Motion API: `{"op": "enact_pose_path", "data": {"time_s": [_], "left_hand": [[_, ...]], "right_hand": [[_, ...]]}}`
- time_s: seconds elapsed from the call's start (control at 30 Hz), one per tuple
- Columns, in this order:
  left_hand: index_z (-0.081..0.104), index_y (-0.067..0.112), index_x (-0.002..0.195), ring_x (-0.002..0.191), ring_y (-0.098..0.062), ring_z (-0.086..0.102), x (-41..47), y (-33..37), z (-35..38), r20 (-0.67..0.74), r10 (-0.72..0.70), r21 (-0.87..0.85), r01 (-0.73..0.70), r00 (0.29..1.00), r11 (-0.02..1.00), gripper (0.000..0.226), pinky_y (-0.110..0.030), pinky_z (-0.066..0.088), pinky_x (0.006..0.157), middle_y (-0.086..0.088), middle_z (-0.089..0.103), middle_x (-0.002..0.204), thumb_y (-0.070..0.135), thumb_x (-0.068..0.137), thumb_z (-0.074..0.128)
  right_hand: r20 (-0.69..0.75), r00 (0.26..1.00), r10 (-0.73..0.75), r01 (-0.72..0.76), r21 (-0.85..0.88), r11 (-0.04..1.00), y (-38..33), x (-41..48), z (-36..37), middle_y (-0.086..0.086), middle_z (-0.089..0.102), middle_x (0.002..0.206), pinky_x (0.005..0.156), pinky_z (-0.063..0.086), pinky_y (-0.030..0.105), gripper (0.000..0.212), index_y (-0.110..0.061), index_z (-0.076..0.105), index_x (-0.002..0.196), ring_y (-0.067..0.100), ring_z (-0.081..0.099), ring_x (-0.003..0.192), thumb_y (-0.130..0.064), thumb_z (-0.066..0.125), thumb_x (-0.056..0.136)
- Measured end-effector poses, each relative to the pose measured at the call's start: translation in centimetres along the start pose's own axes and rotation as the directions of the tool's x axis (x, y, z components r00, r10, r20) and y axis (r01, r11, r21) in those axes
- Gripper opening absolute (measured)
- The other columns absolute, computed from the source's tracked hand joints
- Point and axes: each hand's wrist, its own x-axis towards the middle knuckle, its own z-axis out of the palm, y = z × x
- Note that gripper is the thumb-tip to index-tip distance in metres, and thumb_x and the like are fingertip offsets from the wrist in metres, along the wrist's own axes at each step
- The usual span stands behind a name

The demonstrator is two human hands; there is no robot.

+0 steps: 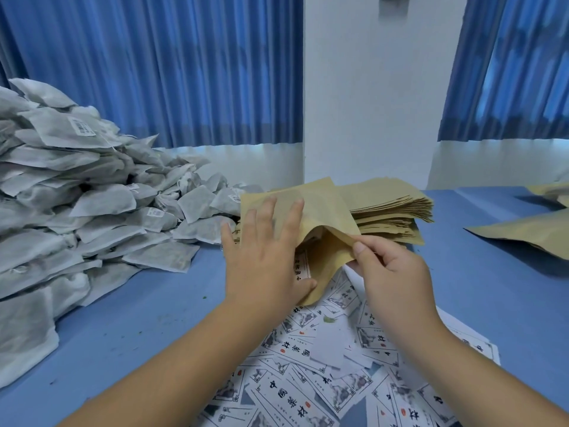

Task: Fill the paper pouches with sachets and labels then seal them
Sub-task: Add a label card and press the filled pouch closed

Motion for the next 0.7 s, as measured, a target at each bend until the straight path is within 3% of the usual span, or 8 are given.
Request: {"op": "enact_pose_path", "data": {"time_s": [0.17,0.33,0.4,0.5,0.53,0.6,0.7], "left_hand": [[-0.008,0.037,0.145,0.140,-0.028,0.024,0.0,-0.5,-0.3,0.020,0.069,0.070,-0.070,0.997,0.995,0.123,-0.063,0.014,0.111,-0.005,0.008,0.155,0.058,0.061,0.079],[-0.014,0.044,0.143,0.138,-0.020,0.024,0.7,-1.5,-0.7,0.151,0.140,-0.096,-0.127,0.979,0.987,0.122,-0.052,0.018,0.115,0.004,0.008,0.152,0.062,0.063,0.076],[-0.015,0.044,0.142,0.138,-0.020,0.027,0.6,-1.6,-0.9,0.161,0.151,-0.073,-0.141,0.975,0.987,0.121,-0.051,0.019,0.115,0.003,0.011,0.152,0.058,0.065,0.077],[-0.013,0.041,0.144,0.129,-0.021,0.039,0.5,-1.8,-0.8,0.113,0.148,0.023,-0.152,0.983,0.988,0.112,-0.048,0.025,0.111,0.003,0.021,0.148,0.054,0.072,0.074],[-0.008,0.039,0.146,0.125,-0.022,0.044,0.4,-1.8,-0.7,0.088,0.150,0.064,-0.155,0.985,0.986,0.106,-0.047,0.029,0.108,0.002,0.027,0.146,0.052,0.075,0.071],[0.019,0.033,0.149,0.108,-0.024,0.057,0.4,-1.9,-0.6,0.008,0.139,0.131,-0.139,0.990,0.982,0.091,-0.045,0.037,0.098,-0.001,0.046,0.133,0.043,0.076,0.073],[0.058,0.020,0.128,0.081,-0.028,0.064,0.5,-2.4,-0.3,-0.149,0.141,0.126,-0.123,0.979,0.984,0.071,-0.042,0.044,0.078,-0.004,0.064,0.101,0.016,0.061,0.082]], "right_hand": [[-0.010,1.000,0.010,-0.010,0.000,1.000,-0.3,0.1,-0.1,-0.018,0.072,0.084,0.085,0.055,0.034,0.025,-0.033,0.073,0.092,0.006,0.068,0.087,-0.016,0.056,0.094],[-0.008,1.000,0.006,-0.006,-0.018,1.000,-0.5,0.0,-0.3,-0.016,0.072,0.083,0.080,0.056,0.034,0.025,-0.034,0.072,0.090,0.009,0.068,0.082,-0.016,0.055,0.095],[-0.009,1.000,0.013,-0.013,-0.017,1.000,-0.6,-0.1,-0.4,-0.014,0.072,0.082,0.080,0.057,0.038,0.024,-0.032,0.073,0.092,0.014,0.068,0.081,-0.016,0.055,0.095],[0.012,1.000,0.019,-0.019,-0.008,1.000,-0.8,-0.2,-0.2,-0.016,0.072,0.085,0.086,0.055,0.036,0.024,-0.030,0.074,0.093,0.009,0.068,0.087,-0.014,0.055,0.095],[0.020,1.000,0.019,-0.019,-0.002,1.000,-0.9,-0.3,-0.2,-0.014,0.072,0.086,0.087,0.055,0.037,0.024,-0.028,0.074,0.094,0.009,0.068,0.089,-0.013,0.055,0.095],[0.036,0.999,0.008,-0.008,0.000,1.000,-1.1,-0.4,-0.1,-0.013,0.072,0.087,0.088,0.054,0.037,0.023,-0.025,0.074,0.095,0.009,0.067,0.090,-0.012,0.055,0.095],[0.090,0.995,-0.043,0.049,-0.056,0.997,-1.1,-0.6,0.1,-0.020,0.070,0.087,0.084,0.053,0.024,0.024,-0.028,0.074,0.097,0.000,0.065,0.089,-0.014,0.054,0.095]]}}
